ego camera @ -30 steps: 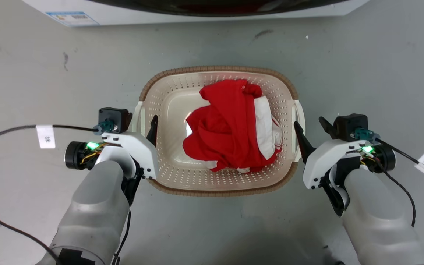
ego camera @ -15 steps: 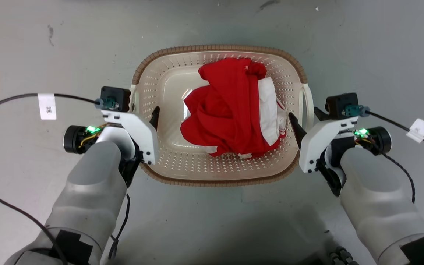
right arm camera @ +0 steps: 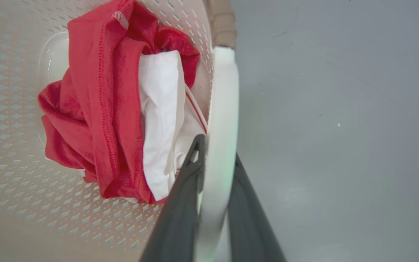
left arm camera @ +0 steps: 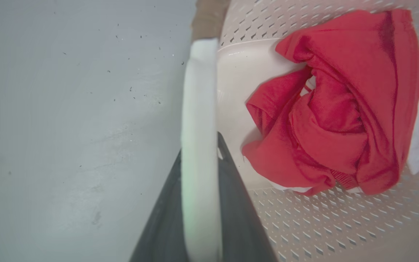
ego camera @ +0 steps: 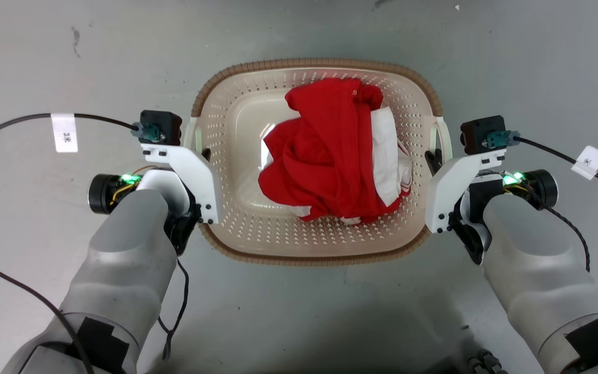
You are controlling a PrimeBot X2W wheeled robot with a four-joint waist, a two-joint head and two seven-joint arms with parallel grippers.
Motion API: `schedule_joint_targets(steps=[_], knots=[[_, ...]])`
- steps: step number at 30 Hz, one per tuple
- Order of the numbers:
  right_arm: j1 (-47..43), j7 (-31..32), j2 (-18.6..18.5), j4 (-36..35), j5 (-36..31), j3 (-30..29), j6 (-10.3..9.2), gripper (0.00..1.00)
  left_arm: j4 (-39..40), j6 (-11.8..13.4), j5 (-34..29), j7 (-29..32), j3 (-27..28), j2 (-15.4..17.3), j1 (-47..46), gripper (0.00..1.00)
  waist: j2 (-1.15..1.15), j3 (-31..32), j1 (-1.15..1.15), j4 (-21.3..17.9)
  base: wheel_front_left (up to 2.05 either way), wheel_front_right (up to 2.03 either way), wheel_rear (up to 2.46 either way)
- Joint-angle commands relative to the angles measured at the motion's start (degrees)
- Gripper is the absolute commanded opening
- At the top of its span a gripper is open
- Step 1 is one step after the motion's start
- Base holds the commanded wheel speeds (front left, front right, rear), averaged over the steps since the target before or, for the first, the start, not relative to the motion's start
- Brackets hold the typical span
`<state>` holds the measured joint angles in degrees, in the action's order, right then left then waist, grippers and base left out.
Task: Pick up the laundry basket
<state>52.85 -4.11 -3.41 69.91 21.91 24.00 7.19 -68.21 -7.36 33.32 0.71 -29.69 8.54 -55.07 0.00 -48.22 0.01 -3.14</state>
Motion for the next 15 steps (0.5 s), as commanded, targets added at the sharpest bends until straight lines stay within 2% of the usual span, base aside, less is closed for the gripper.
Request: schedule_joint_targets(steps=[1,15], knots=[[0.0,0.5,1.0,0.0,0.7,1.2,0.6,0.0,0.7,-0.2,1.0,0.4,-0.9,-1.0,0.5,0.0,0.0,1.0,-0.01,0.2,0.0,0.0,0.0],[-4.3,8.0,0.8,1.5,6.9,6.6,0.63,0.0,0.8,-0.4,10.3,7.7,-6.0,-2.6,5.3,0.0,0.0,15.3,-0.01,1.4,0.0,0.0,0.0]])
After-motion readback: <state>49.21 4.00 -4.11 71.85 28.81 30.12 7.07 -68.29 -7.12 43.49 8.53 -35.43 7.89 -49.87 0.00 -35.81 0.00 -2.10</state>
